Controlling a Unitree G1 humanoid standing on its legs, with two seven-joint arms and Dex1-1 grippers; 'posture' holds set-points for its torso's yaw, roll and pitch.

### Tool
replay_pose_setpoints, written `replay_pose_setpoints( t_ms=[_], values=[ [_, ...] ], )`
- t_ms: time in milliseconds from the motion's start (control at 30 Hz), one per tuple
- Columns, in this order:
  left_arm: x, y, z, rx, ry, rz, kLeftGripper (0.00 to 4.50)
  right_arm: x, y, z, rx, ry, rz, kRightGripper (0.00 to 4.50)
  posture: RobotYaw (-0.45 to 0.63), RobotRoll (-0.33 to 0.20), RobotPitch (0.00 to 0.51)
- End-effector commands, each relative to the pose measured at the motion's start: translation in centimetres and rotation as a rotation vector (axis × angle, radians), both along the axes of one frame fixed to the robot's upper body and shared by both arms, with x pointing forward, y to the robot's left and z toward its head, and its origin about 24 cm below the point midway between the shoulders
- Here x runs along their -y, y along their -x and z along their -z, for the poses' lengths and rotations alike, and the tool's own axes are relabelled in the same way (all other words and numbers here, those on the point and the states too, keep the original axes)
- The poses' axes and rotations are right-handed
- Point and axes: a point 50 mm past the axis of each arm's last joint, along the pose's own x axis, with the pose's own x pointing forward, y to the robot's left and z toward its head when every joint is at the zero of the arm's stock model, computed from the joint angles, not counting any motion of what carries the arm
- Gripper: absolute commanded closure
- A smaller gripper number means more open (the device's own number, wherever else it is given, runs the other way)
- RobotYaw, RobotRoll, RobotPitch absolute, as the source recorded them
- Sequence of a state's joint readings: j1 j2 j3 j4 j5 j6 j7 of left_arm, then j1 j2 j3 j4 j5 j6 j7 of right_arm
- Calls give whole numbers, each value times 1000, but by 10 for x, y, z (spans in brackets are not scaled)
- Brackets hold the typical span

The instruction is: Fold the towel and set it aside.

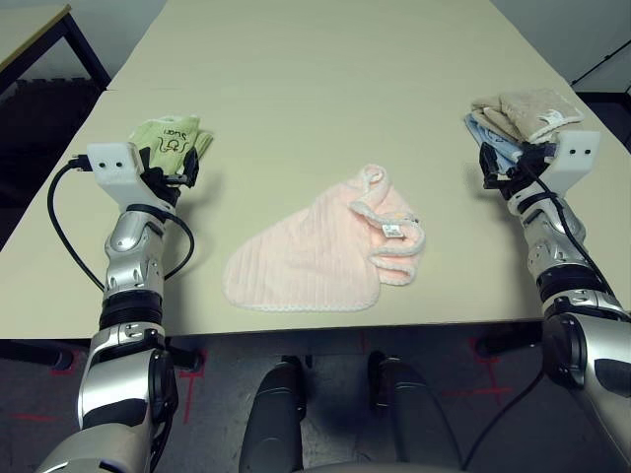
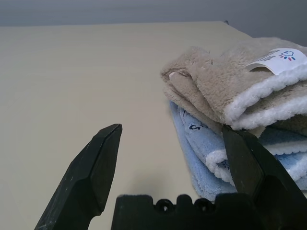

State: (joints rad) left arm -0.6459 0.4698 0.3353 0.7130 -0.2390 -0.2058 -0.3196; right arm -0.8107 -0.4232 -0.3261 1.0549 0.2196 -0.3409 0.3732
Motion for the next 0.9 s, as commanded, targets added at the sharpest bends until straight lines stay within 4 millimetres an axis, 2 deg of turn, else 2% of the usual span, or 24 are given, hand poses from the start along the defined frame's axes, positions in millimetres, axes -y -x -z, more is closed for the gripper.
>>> replay_pose_setpoints(
  t_ms=[33,700,800,900],
  values=[
    [0,1,3,-2,6,6,0,2,1,0,-7,4,8,18,-43,0,140],
    [5,-2,0,-10,-2,82,0,1,1,2,-14,4,-2,18,-32,0,148],
    [7,-1,-2,9,-4,129,0,1,1,2,-16,6,-3,18,-33,0,149],
    [11,1,-7,-12,-13,328,0,1,1,3,-27,11,-12,18,-24,0,158]
  ],
)
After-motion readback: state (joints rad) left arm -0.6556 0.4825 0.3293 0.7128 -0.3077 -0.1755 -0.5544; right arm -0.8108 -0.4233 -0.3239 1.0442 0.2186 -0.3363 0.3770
